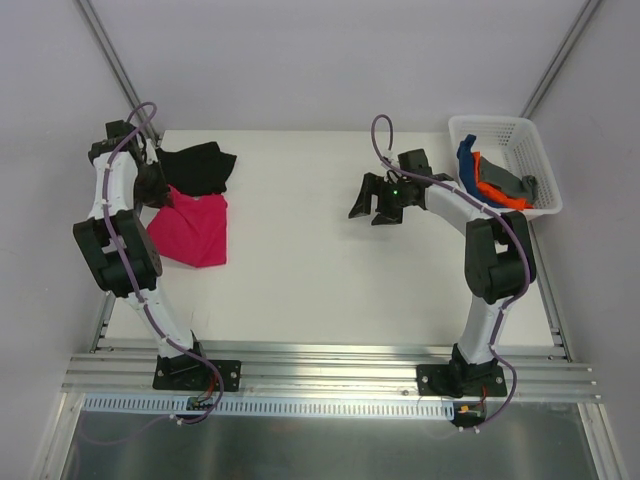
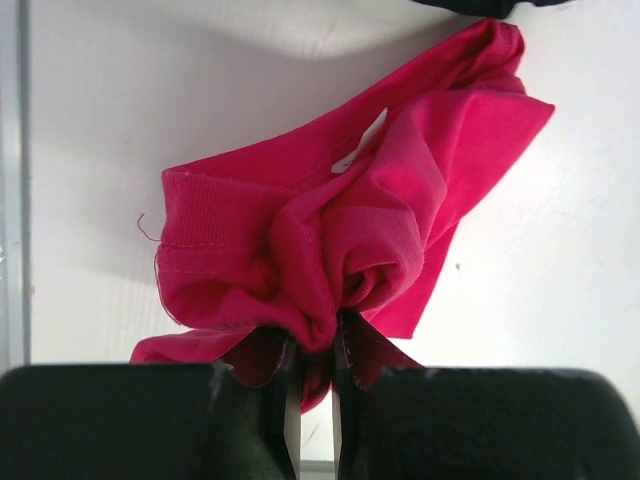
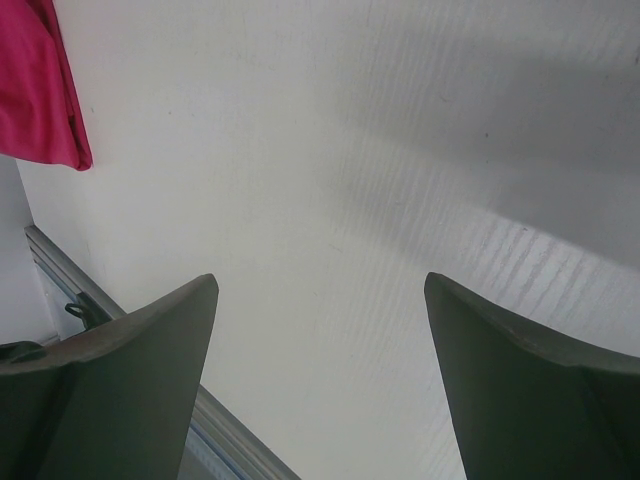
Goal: Fold and stack the t-shirts
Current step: Neatly place the folded tshirt to the corner
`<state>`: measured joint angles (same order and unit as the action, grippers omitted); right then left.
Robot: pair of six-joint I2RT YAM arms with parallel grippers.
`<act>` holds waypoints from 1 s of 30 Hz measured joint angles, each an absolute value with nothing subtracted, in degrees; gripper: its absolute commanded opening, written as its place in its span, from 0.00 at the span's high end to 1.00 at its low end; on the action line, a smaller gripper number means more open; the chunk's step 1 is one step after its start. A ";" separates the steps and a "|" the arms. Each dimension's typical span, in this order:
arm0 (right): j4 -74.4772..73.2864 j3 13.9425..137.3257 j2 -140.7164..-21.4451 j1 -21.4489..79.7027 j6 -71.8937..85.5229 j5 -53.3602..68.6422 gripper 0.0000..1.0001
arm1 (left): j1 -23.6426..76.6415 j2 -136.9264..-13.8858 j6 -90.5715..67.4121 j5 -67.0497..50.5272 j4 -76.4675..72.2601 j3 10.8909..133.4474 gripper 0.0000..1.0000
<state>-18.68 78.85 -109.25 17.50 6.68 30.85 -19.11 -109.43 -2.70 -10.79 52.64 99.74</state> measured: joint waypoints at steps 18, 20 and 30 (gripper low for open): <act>-18.63 78.85 -109.25 17.50 6.81 30.83 0.11 | -21.67 -114.37 -0.60 0.54 52.88 104.77 1.00; -18.63 78.85 -109.25 17.52 6.81 30.83 0.11 | -21.87 -115.79 -0.30 0.93 52.75 104.88 1.00; -18.39 78.85 -109.25 17.52 6.83 30.83 0.11 | -23.05 -118.89 0.78 4.93 52.25 105.73 1.00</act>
<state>-18.39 78.85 -109.25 17.52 6.83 30.83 -23.05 -118.89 0.78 4.93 52.25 105.73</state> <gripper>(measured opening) 0.889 0.077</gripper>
